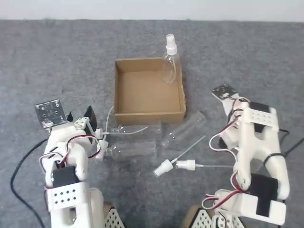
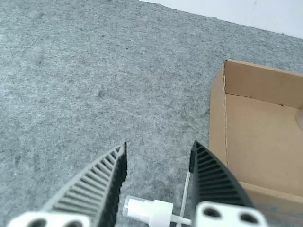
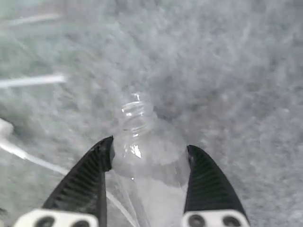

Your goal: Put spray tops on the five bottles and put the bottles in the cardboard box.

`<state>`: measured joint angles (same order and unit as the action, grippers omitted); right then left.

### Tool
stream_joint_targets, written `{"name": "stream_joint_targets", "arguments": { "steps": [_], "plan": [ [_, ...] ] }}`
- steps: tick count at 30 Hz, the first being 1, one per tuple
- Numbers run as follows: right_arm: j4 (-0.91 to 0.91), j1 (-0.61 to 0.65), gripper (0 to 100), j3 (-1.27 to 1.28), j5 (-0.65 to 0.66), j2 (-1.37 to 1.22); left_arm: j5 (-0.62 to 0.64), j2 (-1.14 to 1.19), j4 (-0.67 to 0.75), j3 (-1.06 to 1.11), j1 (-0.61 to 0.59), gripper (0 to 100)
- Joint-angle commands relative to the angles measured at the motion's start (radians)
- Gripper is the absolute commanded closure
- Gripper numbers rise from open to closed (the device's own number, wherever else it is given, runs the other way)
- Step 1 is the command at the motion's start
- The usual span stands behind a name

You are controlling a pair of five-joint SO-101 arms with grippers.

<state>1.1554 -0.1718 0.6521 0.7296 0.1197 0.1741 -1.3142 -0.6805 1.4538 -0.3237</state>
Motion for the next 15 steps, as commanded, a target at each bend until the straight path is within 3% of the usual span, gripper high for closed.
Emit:
{"name": "stream_joint_targets", "arguments": {
  "steps": [1,6,15],
  "plan": [
    [0.010,0.084,93.5,-0.063,-0.120,0.050,-0.003,-0.018,0.034,-0.001,-0.003,80],
    [0.019,0.156,92.4,-0.063,-0.135,0.050,-0.003,-0.018,0.034,-0.001,-0.003,80],
    [0.021,0.203,72.7,-0.063,-0.130,0.050,-0.003,-0.018,0.034,-0.001,-0.003,80]
  ]
}}
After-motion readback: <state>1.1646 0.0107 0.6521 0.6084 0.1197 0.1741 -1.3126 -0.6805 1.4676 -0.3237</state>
